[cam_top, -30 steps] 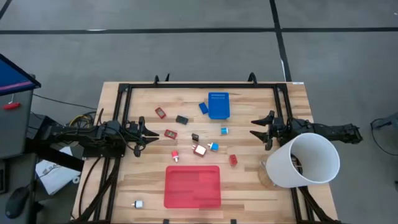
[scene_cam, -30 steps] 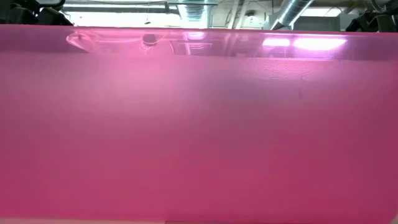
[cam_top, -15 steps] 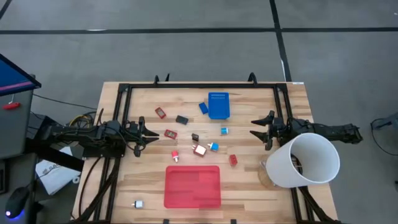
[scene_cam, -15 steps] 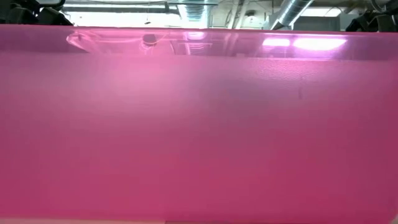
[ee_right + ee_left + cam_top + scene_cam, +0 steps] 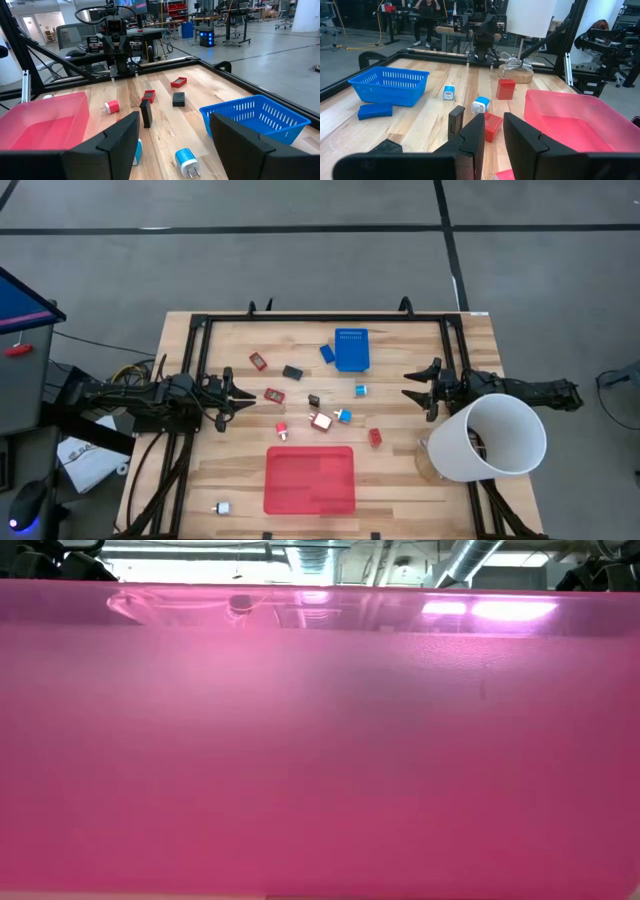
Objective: Pick & Place Office items
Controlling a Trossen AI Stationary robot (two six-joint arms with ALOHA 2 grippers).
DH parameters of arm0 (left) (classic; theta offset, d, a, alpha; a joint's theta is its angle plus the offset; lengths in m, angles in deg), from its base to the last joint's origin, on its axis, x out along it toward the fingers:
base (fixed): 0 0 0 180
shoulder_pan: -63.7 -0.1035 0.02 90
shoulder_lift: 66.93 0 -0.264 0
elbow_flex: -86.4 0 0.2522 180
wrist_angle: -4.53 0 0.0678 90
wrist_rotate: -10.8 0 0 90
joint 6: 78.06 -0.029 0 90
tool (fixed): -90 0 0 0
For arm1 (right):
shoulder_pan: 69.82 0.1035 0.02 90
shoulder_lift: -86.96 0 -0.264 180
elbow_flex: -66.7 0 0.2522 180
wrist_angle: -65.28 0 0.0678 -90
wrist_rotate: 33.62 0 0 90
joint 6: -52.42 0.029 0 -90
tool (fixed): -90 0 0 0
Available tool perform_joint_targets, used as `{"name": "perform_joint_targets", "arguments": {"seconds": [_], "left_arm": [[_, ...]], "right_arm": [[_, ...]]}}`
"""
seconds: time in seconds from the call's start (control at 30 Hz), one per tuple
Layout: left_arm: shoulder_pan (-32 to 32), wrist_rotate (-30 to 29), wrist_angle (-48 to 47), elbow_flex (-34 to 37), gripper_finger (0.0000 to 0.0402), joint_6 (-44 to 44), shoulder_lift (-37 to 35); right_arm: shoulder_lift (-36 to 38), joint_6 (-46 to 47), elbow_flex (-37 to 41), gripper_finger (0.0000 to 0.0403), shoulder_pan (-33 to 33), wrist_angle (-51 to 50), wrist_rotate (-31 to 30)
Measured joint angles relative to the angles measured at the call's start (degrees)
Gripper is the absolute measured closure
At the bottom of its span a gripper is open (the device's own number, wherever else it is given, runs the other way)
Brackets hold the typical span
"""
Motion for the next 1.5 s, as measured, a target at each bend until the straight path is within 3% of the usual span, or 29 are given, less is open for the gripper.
{"name": "perform_joint_targets", "arguments": {"seconds": [0.13,0.37,0.5,0.6,0.77,0.9,1.1,1.33,1.5], "left_arm": [[0.0,-0.9,5.1,0.0,0.0334,3.5,0.0],[0.0,-5.4,15.5,0.0,0.0334,28.0,2.4],[0.0,-2.1,22.1,0.0,0.0334,38.8,4.4],[0.0,-0.8,26.3,0.0,0.0334,39.4,5.7],[0.0,-4.9,30.6,0.0,0.0334,40.9,8.5],[0.1,-9.2,31.4,0.0,0.0334,47.1,11.0],[1.2,-9.9,31.4,0.0,0.0334,58.3,16.5],[2.2,-10.6,36.1,0.0,0.0334,62.1,24.2],[2.2,-14.5,40.8,0.0,0.0334,61.0,30.1]], "right_arm": [[0.0,0.0,0.0,0.0168,0.0,0.0,0.0],[0.0,0.0,0.0,0.0168,0.0,0.0,0.0],[0.0,0.0,0.0,0.0168,0.0,0.0,0.0],[0.0,0.0,0.0,0.0168,0.0,0.0,0.0],[0.0,0.0,0.0,0.0168,0.0,0.0,0.0],[0.0,0.0,0.0,0.0168,0.0,0.0,0.0],[0.0,0.6,0.2,0.0168,-0.2,1.8,0.0],[0.0,12.9,0.3,0.0168,0.0,10.3,-0.1],[0.0,23.0,0.1,0.0168,0.0,20.6,-0.9]]}}
